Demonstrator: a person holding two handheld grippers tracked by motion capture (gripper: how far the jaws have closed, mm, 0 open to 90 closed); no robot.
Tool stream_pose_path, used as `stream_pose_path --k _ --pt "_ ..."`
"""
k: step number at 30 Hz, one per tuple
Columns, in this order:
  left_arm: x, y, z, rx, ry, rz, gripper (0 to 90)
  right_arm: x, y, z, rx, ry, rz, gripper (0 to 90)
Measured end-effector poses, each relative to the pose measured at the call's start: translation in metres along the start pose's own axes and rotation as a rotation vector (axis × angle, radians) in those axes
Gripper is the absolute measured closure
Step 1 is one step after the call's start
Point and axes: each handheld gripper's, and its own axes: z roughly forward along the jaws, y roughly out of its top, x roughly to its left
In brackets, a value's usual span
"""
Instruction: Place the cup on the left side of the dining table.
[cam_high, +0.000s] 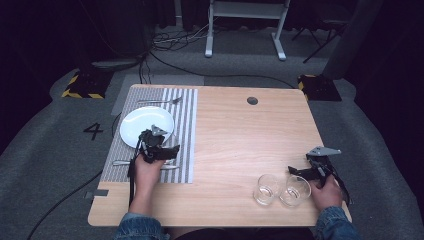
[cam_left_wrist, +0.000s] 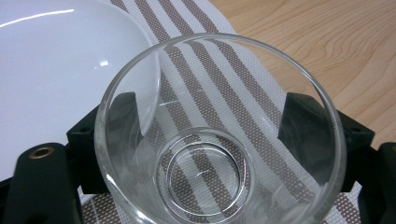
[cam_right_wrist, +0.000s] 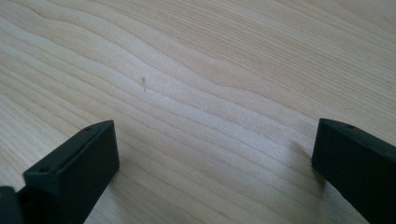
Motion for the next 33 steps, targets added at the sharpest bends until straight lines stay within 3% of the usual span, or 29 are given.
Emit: stream_pose_path --k 8,15,20,27,33 --pt "-0.002 0.003 -0.008 -0.048 0.000 -0.022 15.6 0.000 0.000 0.000 0.000 0.000 0.000 0.7" --pt "-0.004 0.004 -0.027 -0.095 0.017 -0.006 15.5 0.000 0.000 0.000 0.000 0.000 0.000 0.7" --pt "-0.011 0.001 -0.046 -0.100 0.078 0.027 15.8 0.000 0.000 0.000 0.000 0.000 0.000 0.7" --pt "-0.015 -0.008 -0.069 -0.113 0.066 0.046 16.4 0.000 0.000 0.000 0.000 0.000 0.000 0.7" --pt "-0.010 -0.022 -0.080 -0.106 0.050 0.030 17.2 0.000 0.000 0.000 0.000 0.000 0.000 0.7"
